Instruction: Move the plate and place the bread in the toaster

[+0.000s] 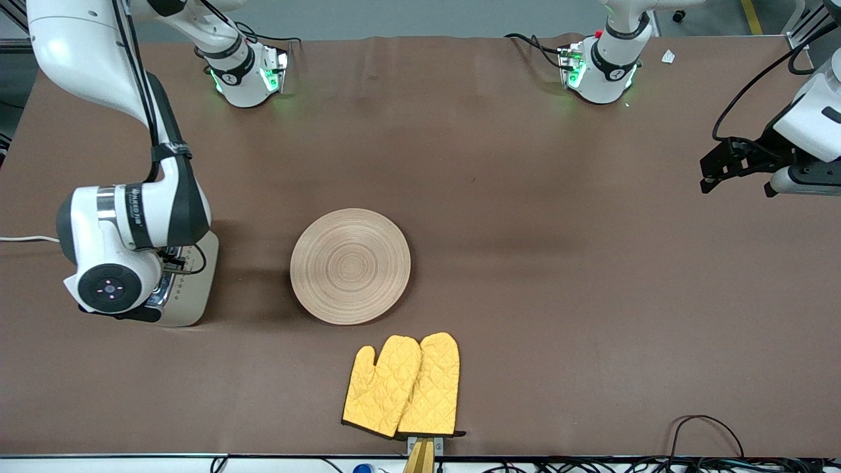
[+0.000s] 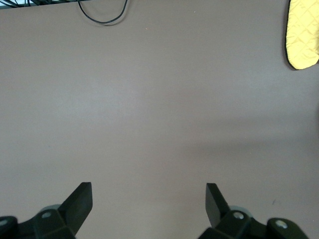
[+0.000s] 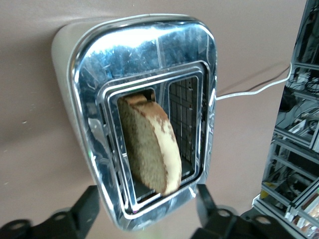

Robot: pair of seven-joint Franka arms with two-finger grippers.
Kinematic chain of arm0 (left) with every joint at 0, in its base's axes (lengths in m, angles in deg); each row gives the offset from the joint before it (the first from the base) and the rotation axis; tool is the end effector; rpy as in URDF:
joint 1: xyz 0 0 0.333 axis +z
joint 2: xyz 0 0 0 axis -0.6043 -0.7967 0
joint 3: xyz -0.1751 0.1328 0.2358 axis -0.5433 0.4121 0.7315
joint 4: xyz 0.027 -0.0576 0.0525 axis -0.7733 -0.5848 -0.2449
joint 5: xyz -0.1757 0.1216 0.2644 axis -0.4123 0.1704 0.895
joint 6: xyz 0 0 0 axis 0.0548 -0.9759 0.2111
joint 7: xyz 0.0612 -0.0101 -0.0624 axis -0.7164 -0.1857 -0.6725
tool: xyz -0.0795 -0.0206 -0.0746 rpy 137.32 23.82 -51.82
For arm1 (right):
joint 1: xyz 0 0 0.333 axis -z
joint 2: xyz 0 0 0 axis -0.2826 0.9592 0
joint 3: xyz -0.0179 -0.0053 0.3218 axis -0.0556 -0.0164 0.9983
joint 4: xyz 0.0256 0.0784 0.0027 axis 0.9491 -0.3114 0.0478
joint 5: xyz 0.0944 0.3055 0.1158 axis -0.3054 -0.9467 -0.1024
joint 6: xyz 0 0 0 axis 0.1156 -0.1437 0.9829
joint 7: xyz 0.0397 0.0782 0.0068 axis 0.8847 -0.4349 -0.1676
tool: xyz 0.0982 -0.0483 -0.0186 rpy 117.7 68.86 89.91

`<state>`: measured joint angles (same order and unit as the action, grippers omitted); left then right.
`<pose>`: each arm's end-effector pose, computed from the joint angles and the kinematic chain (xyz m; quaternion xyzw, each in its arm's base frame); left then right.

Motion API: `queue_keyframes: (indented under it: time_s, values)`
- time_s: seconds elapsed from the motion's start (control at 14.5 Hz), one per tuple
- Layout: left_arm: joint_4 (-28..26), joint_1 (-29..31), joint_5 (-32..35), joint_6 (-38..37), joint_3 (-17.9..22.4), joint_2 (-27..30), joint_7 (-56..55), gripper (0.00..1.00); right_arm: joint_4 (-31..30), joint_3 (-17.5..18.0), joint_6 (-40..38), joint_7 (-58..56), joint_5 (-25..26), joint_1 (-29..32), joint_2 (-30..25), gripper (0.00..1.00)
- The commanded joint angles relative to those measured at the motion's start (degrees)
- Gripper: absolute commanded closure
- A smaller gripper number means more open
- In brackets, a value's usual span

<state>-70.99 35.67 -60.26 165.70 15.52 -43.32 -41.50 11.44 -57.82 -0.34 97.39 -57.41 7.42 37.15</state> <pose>0.5088 -0.0604 0.6374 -0.9973 0.0518 -0.0507 0.0072 0.6162 0.0329 0.3989 0.9459 -0.1112 -0.1813 0.2452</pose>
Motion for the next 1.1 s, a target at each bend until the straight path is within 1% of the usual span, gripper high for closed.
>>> queue_keyframes:
  time_s: [0.0, 0.28, 0.48, 0.55, 0.76, 0.9, 0.96, 1.03]
  values:
    - [-1.0, -0.1, 1.1, 0.8, -0.2, 0.9, 0.4, 0.00, 2.3, 0.6, -2.1, 0.2, -3.8, 1.0, -2.2, 0.00]
    - [-1.0, -0.2, 1.4, 0.8, -0.2, 0.9, -0.2, 0.00, 2.3, 0.4, -2.0, 0.8, -9.2, 1.1, -6.3, 0.00]
    - [-1.0, -0.2, 1.4, 0.8, -0.2, 0.9, -0.3, 0.00, 2.3, 0.5, -1.4, 0.5, -10.3, 1.1, -10.9, 0.00]
    - [-1.0, -0.2, 1.4, 0.8, -0.3, 0.9, -0.3, 0.00, 2.3, 0.5, -1.3, 0.2, -11.8, 1.1, -13.0, 0.00]
    - [-1.0, -0.2, 1.4, 0.8, -0.2, 0.9, -0.3, 0.00, 1.8, 0.8, -1.7, -0.6, -16.2, 4.1, -17.6, 0.00]
    - [-1.0, -0.2, 1.3, 0.8, -0.2, 0.9, -0.3, 0.00, 1.2, 0.7, -2.0, -5.3, -17.2, 5.3, -20.4, 0.00]
    - [-1.0, -0.1, 1.3, 0.8, -0.2, 0.9, -0.3, 0.00, 0.2, 0.7, -1.6, -7.9, -18.8, 6.9, -22.0, 0.00]
    - [-1.0, -0.1, 1.3, 0.8, -0.2, 0.9, -0.3, 0.00, -0.1, 0.4, -1.5, -10.5, -21.6, 9.1, -23.5, 0.00]
